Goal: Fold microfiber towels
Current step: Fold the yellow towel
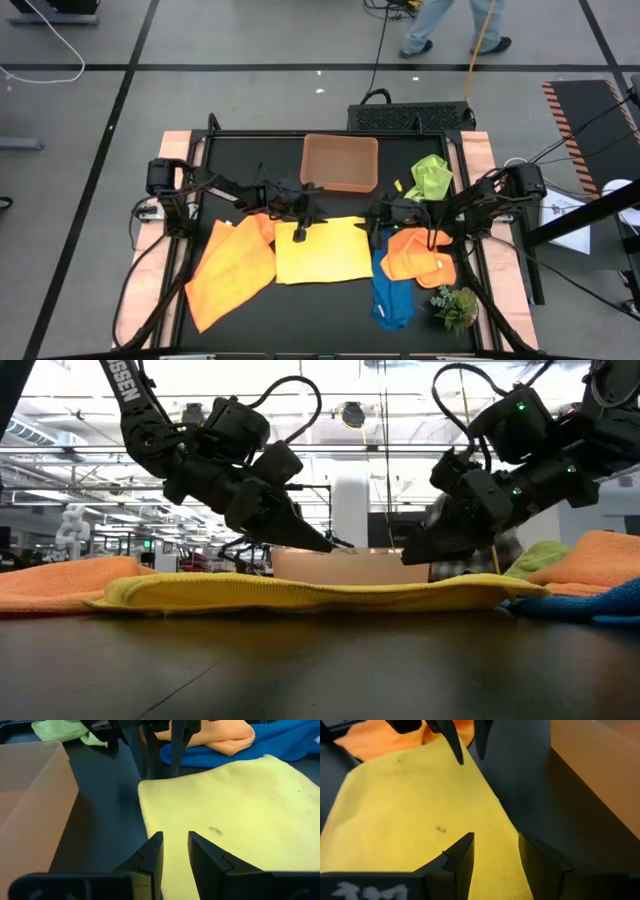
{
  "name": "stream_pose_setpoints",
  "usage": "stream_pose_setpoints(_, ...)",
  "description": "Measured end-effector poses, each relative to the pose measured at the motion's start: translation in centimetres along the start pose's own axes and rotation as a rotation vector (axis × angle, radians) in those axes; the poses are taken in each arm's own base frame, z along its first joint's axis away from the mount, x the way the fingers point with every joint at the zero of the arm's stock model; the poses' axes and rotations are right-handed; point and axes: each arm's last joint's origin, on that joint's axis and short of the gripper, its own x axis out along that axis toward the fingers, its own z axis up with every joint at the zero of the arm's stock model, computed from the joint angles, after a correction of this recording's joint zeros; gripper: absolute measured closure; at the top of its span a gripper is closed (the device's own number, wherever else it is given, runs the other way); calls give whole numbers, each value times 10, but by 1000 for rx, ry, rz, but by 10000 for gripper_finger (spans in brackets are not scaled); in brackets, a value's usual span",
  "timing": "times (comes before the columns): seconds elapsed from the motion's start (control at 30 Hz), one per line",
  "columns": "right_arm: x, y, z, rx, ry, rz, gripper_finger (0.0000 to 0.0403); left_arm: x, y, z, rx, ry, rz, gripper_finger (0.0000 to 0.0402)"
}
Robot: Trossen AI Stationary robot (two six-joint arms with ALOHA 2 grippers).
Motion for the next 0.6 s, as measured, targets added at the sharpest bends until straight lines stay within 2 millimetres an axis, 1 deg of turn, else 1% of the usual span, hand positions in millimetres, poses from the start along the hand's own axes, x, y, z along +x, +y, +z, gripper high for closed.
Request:
stream_pose_setpoints(0.3,2,1,1,40,-12,5,257,-15,-1,13,-1,26,21,309)
stream_pose_setpoints(0.37,6,5,3,38,-14,15,257,-16,-1,15,13,14,23,309)
stream_pose_setpoints(0.43,14,9,5,30,-14,25,257,-16,-1,15,17,20,21,309)
stream_pose_setpoints(0.6,33,14,2,17,27,25,257,-16,-3,11,11,57,9,309)
